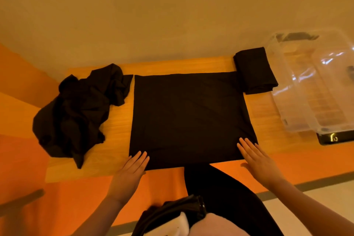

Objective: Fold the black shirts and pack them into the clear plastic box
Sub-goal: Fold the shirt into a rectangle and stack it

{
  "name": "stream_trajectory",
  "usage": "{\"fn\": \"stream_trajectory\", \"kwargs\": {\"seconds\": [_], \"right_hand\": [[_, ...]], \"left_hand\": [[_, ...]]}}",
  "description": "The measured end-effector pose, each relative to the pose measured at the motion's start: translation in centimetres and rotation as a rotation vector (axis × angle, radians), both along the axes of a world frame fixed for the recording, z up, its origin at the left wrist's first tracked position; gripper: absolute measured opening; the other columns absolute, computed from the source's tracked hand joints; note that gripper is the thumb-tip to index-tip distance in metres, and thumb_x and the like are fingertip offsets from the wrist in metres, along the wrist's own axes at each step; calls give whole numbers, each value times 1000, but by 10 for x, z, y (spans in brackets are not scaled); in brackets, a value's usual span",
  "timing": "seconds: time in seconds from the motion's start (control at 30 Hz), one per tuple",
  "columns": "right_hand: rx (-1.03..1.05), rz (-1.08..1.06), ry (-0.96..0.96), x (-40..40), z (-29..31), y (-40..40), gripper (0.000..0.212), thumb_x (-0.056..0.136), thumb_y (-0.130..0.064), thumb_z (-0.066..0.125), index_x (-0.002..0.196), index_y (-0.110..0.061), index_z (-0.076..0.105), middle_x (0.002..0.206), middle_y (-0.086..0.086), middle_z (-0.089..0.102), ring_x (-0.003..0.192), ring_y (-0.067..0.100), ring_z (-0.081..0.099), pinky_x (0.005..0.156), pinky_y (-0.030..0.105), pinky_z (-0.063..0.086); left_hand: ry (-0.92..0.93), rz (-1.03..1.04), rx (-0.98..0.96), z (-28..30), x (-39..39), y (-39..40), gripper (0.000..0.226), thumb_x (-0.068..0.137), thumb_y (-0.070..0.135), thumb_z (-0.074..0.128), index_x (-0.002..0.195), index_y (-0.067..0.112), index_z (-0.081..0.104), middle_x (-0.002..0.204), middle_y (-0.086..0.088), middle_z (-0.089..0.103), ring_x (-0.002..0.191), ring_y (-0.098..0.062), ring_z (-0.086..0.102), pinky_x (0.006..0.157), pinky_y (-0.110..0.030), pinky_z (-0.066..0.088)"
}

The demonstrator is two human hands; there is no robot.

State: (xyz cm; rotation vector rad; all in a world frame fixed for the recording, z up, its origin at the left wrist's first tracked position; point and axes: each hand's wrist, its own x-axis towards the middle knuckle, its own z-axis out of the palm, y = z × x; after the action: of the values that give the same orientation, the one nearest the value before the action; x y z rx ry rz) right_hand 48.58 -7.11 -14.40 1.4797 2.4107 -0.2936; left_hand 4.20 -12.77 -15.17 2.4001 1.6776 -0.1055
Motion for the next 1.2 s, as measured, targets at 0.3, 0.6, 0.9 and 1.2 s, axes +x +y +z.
{"fn": "stream_trajectory", "kwargs": {"seconds": [0.3, 0.6, 0.9, 1.2], "right_hand": [[218, -2, 21, -2, 1, -19, 85, 40, 10, 81, 119, -13, 62, 123, 9, 62, 120, 20, 53, 110, 33, 29], [-33, -375, 182, -17, 102, 47, 34, 94, -2, 45, 126, -11, 54, 114, 7, 63, 103, 20, 61, 73, 18, 42], [246, -558, 880, -32, 245, 92, 15, 92, -3, 52, 83, -11, 62, 75, 0, 57, 70, 17, 53, 63, 26, 41], [393, -566, 1113, -33, 315, 64, 12, 90, 0, 55, 87, -7, 64, 74, -2, 59, 61, -2, 57, 58, 13, 44]], "left_hand": [[-136, -8, 91, 16, -2, 0, 44, 53, 1, 82, 90, 22, 75, 95, 4, 73, 88, -10, 70, 67, -19, 54], [-308, 295, -68, 122, -7, 74, 23, 95, 17, 51, 112, 15, 66, 108, -3, 69, 73, -10, 58, 56, -13, 35], [-759, 438, 279, 260, -18, 142, 12, 87, 5, 61, 94, 2, 69, 82, -6, 63, 71, -14, 57, 59, -8, 39], [-1108, 494, 293, 330, -26, 112, 7, 88, 11, 61, 84, 10, 67, 78, -1, 64, 75, -16, 59, 71, -29, 48]]}}
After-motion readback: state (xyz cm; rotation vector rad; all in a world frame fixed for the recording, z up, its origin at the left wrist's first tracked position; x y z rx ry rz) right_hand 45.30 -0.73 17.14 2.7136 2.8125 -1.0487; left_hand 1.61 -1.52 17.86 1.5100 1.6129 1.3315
